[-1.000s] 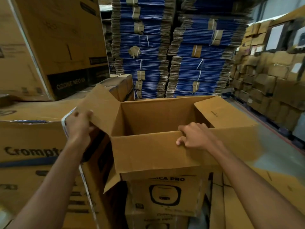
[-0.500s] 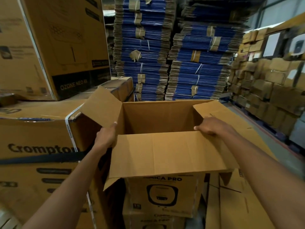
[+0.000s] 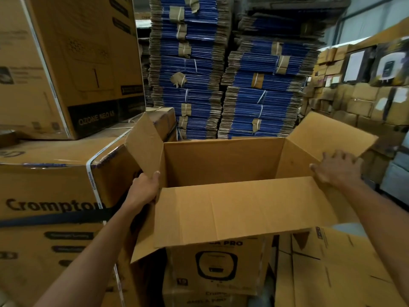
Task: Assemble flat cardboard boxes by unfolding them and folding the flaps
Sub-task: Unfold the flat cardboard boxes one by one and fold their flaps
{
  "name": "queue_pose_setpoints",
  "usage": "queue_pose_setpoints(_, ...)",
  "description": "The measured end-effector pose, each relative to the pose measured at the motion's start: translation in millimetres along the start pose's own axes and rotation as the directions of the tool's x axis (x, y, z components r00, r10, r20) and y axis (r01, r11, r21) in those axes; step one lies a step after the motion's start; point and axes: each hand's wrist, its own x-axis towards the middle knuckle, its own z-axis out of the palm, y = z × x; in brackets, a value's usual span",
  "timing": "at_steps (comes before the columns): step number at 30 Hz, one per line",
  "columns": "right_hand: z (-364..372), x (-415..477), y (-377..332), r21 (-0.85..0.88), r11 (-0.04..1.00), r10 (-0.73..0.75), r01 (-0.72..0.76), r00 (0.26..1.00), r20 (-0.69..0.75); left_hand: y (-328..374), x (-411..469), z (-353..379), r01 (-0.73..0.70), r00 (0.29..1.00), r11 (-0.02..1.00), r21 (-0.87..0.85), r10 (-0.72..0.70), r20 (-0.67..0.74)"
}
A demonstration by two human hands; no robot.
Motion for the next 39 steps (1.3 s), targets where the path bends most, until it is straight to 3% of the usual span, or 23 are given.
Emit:
queue_pose_setpoints(6, 27.5, 8.7, 16.7, 0.334, 0.941, -0.017, -0.055, 0.978, 0.208, 3.3, 2.8, 4.6, -0.011, 1.0, 1.0, -0.026, 0.011, 0.022)
queue_pose_setpoints(8, 30.2, 8.9, 21.0, 0.316, 0.947, -0.012, -0.063, 0.973, 0.23, 2.0, 4.8, 5.0, -0.004, 0.999, 1.0, 0.002, 0.004, 0.052)
queue_pose_setpoints(11, 14.2, -19.0, 3.3, 0.181, 0.981, -0.068, 0.065, 0.998, 0.011, 4.3, 5.9, 4.0, -0.022, 0.997, 0.999, 0.047, 0.018, 0.072)
queue_pose_setpoints(13, -4.9, -54.7, -27.5, 0.28, 0.923, -0.217, 0.263, 0.959, -0.182, 10.9, 4.5, 5.7, -0.066, 0.995, 0.996, 0.066, 0.06, 0.075)
queue_pose_setpoints(15, -23.8, -99.7, -61.4, 0.492, 0.758, -0.306, 0.428, 0.9, -0.311, 20.3, 1.1, 11.1, -0.075, 0.996, 0.995, 0.061, 0.072, 0.05)
queue_pose_setpoints(17, -42.4, -151.9, -87.9, 0.621, 0.526, -0.375, 0.581, 0.814, -0.444, 31.9, -2.2, 20.0, -0.063, 0.998, 0.997, 0.035, 0.063, 0.009)
queue_pose_setpoints(20, -55.0, -229.2, -108.8, 0.628, 0.1, -0.492, 0.772, 0.586, -0.644, 51.7, -6.0, 32.0, -0.043, 0.998, 0.999, 0.003, 0.043, -0.041)
queue_pose_setpoints(21, -50.3, -251.0, -113.5, 0.582, 0.013, -0.547, 0.813, 0.493, -0.677, 57.9, -6.6, 35.2, -0.049, 0.997, 0.999, -0.004, 0.049, -0.055)
queue_pose_setpoints(22, -44.6, -270.4, -117.9, 0.541, -0.015, -0.618, 0.841, 0.417, -0.666, 64.4, -6.7, 38.2, -0.057, 0.996, 0.998, -0.011, 0.056, -0.068)
queue_pose_setpoints(23, -32.1, -284.2, -123.2, 0.535, 0.011, -0.701, 0.845, 0.388, -0.598, 71.1, -7.0, 40.5, -0.07, 0.995, 0.997, -0.022, 0.068, -0.077)
queue_pose_setpoints(24, -18.8, -293.8, -129.0, 0.581, 0.099, -0.762, 0.807, 0.438, -0.477, 78.0, -8.7, 41.8, -0.087, 0.993, 0.996, -0.03, 0.084, -0.083)
queue_pose_setpoints(25, -7.6, -299.8, -135.3, 0.679, 0.22, -0.777, 0.701, 0.547, -0.313, 85.1, -10.8, 42.6, -0.107, 0.991, 0.994, -0.034, 0.104, -0.084)
queue_pose_setpoints(26, 3.1, -298.9, -139.1, 0.807, 0.323, -0.732, 0.494, 0.671, -0.118, 91.4, -13.0, 43.2, -0.129, 0.989, 0.991, -0.038, 0.125, -0.077)
queue_pose_setpoints(27, 11.3, -291.8, -141.8, 0.908, 0.358, -0.629, 0.217, 0.775, 0.063, 96.8, -15.5, 43.4, -0.153, 0.987, 0.987, -0.04, 0.15, -0.065)
queue_pose_setpoints(28, 21.1, -279.4, -139.2, 0.95, 0.302, -0.484, -0.075, 0.847, 0.22, 101.2, -17.9, 43.1, -0.174, 0.984, 0.984, -0.041, 0.173, -0.044)
queue_pose_setpoints(29, 26.4, -265.3, -133.6, 0.932, 0.193, -0.347, -0.306, 0.867, 0.357, 104.3, -20.6, 42.0, -0.193, 0.981, 0.98, -0.04, 0.192, -0.024)
queue_pose_setpoints(30, 32.1, -250.9, -124.1, 0.893, 0.124, -0.241, -0.432, 0.86, 0.45, 105.9, -24.2, 40.1, -0.208, 0.978, 0.978, -0.034, 0.208, -0.005)
queue_pose_setpoints(32, 37.8, -226.1, -106.5, 0.85, 0.145, -0.134, -0.506, 0.841, 0.524, 105.2, -30.7, 36.1, -0.236, 0.971, 0.972, -0.007, 0.236, 0.033)
queue_pose_setpoints(33, 37.1, -216.3, -102.3, 0.855, 0.174, -0.107, -0.488, 0.854, 0.509, 104.5, -34.3, 34.2, -0.254, 0.966, 0.967, 0.008, 0.254, 0.047)
queue_pose_setpoints(35, 13.4, -205.9, -102.9, 0.913, 0.127, -0.066, -0.387, 0.915, 0.397, 104.2, -40.2, 28.6, -0.302, 0.951, 0.953, 0.021, 0.3, 0.075)
queue_pose_setpoints(39, -9.4, -208.2, -96.6, 0.968, 0.102, -0.221, -0.23, 0.943, 0.247, 108.9, -43.6, 7.7, -0.347, 0.923, 0.935, -0.07, 0.354, 0.151)
